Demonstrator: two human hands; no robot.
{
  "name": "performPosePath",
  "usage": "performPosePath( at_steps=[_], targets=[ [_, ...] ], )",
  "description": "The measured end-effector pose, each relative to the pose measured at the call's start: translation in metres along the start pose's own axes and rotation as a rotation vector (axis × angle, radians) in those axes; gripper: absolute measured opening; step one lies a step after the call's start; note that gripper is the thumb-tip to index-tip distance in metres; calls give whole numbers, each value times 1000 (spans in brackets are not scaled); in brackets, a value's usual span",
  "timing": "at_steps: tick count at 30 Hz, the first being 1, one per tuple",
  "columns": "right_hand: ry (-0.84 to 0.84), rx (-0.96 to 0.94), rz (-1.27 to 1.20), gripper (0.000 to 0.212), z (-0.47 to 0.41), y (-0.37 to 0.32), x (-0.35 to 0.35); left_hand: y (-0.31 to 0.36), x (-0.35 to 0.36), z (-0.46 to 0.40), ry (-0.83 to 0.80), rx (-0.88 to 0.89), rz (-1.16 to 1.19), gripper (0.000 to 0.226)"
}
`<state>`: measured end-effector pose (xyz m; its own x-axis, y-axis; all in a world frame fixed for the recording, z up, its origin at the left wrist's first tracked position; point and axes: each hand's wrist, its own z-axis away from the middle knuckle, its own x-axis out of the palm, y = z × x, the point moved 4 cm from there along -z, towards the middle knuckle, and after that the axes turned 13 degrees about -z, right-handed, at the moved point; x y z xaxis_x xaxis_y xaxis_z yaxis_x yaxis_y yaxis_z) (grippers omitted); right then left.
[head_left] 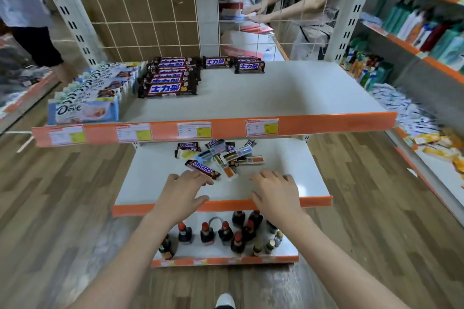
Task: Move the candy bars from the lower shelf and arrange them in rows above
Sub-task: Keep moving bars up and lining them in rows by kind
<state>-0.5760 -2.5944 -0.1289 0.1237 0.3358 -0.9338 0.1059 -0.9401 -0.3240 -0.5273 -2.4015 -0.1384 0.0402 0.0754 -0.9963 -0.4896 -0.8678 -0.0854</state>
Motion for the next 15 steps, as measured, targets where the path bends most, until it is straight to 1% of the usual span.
performPosePath(
  at_steps=[2,5,8,12,15],
  targets=[
    [7,12,-10,41,-12,8,17,-5,16,-14,-31,5,-6,35],
    [-63,42,17,45,-31,22,50,-11,46,-33,-52,9,-20,36],
    [-90,55,66,44,-50,36,86,-18,81,-51,-32,18,-21,36],
    [-141,68,88,44,-71,53,139,-27,129,-72,-73,16,-30,38],
    [-79,59,118,44,-93,64,166,-35,158,-86,-87,-28,-91,44]
  ],
)
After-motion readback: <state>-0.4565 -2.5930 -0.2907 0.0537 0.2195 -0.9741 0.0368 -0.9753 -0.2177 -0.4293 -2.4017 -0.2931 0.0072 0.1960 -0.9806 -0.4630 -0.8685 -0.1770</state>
